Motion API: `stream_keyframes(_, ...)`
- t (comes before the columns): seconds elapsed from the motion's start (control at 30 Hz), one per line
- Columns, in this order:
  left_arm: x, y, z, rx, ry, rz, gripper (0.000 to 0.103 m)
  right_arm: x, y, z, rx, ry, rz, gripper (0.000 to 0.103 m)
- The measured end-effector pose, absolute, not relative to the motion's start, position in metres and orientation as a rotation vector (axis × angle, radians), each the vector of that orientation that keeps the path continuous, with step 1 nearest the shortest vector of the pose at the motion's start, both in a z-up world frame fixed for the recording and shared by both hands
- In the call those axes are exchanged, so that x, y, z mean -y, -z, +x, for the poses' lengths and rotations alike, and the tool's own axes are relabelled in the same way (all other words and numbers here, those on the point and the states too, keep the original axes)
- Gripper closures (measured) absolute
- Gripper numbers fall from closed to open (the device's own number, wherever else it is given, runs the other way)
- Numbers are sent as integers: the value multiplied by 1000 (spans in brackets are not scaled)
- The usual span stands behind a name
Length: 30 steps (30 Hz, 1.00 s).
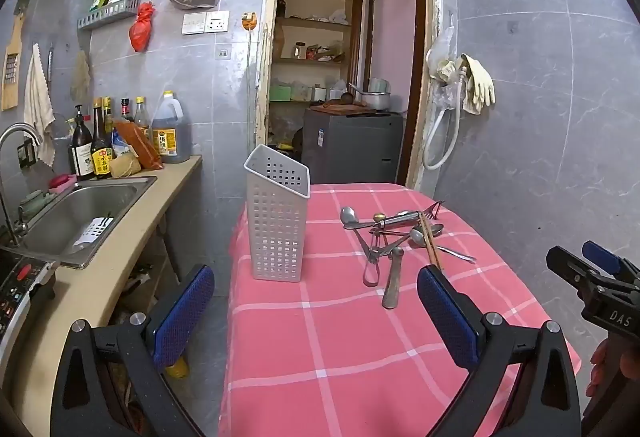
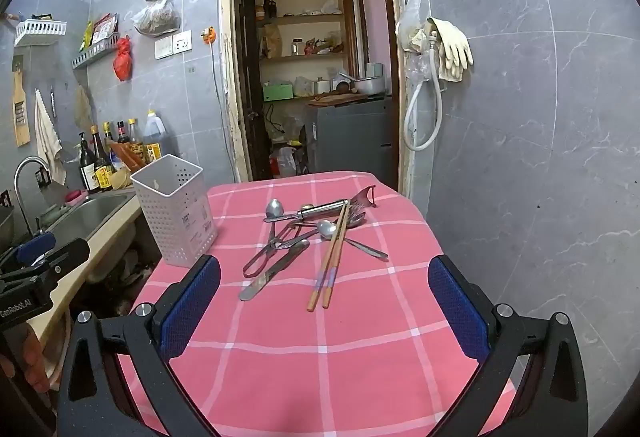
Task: Organize utensils
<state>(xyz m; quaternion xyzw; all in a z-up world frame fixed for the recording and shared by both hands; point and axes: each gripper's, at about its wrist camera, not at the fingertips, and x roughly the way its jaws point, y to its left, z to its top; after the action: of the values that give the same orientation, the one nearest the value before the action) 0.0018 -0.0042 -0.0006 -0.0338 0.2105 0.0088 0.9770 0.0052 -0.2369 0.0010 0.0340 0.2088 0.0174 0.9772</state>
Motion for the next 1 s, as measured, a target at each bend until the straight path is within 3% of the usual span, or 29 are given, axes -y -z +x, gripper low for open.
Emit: stream_keyframes(1.0, 3, -1, -3, -423, -14, -84, 1, 238, -1, 4, -419, -38, 80, 1)
